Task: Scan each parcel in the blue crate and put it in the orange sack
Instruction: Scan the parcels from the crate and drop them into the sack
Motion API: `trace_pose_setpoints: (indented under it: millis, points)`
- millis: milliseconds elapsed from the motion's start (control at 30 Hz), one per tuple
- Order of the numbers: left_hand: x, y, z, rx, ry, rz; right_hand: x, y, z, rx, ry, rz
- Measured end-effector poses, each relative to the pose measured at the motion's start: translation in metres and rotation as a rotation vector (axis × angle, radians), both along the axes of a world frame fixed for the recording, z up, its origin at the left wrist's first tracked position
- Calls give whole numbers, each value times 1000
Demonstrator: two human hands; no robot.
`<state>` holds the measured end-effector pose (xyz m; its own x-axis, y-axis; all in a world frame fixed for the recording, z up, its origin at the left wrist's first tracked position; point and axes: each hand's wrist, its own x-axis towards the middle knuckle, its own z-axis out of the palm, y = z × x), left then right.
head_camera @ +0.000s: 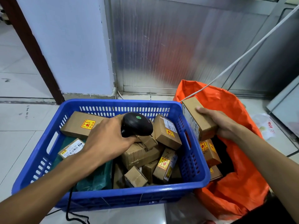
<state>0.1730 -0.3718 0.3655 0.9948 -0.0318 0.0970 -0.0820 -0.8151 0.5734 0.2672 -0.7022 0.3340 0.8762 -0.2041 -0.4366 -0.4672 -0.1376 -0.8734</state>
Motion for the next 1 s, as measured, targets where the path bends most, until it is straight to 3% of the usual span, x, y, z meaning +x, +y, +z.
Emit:
trace_pose_setpoints:
  millis: [233,467,600,1000]
  points:
    - [2,0,-4,63,-10,1,-3,-33,-17,-90,19,-152]
    - [6,-2,-7,91,-5,-4,-5,-76,-67,-347,124,-293]
    - [8,-2,-11,85,5,-16,-11,-91,-91,-566,193,-243]
    - [13,0,-19,93,4,-21,-20,-113,-147,-800,334,-221]
